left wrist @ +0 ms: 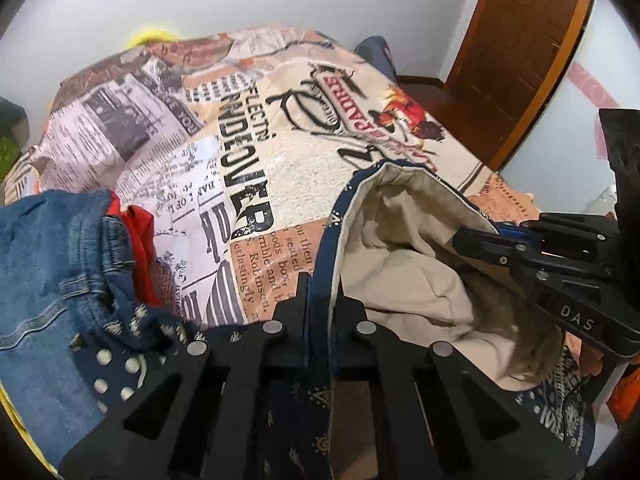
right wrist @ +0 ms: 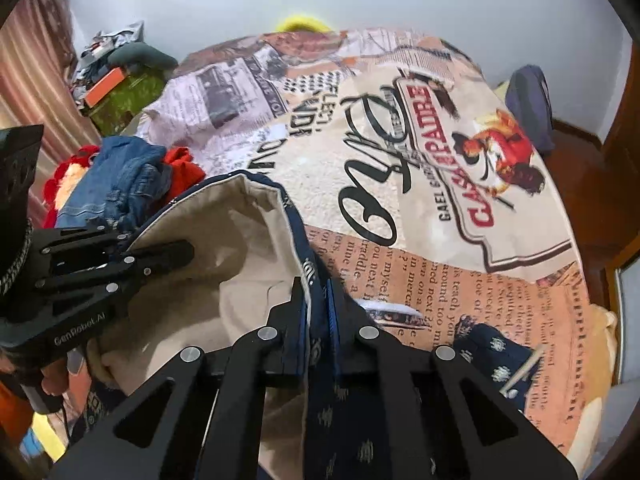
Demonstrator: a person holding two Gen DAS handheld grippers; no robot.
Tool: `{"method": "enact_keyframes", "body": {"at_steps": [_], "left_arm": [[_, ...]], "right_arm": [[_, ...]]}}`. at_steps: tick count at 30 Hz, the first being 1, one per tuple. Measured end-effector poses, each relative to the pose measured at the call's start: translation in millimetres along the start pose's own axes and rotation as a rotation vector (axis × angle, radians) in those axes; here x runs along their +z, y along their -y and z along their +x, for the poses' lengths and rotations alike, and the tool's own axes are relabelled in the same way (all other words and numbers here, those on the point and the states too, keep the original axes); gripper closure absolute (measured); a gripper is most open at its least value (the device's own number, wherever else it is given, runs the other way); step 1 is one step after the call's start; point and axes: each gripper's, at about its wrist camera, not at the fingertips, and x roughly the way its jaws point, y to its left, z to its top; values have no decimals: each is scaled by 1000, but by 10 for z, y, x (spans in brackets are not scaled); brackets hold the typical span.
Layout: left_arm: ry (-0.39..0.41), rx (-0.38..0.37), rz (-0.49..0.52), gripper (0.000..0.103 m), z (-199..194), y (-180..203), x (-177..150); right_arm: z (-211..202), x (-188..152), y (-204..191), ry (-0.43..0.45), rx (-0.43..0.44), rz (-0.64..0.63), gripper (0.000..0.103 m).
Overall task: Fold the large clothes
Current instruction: 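Lift the hood with both grippers and lay it over the hoodie body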
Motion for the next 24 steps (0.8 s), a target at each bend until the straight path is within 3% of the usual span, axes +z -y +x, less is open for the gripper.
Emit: {"method": "enact_keyframes", "body": {"at_steps": [7, 14, 24], "left_arm": [[65, -35, 32, 98, -581, 244, -153], [83, -135, 12, 98, -1028, 429, -537], [-35, -162, 27, 98, -1088, 561, -1253]], "right_arm": [[-576, -120, -187, 57, 41, -29, 96], [-981, -480, -390, 74, 66, -59, 97], [-1092, -1034, -633, -49, 89, -144, 96]]}}
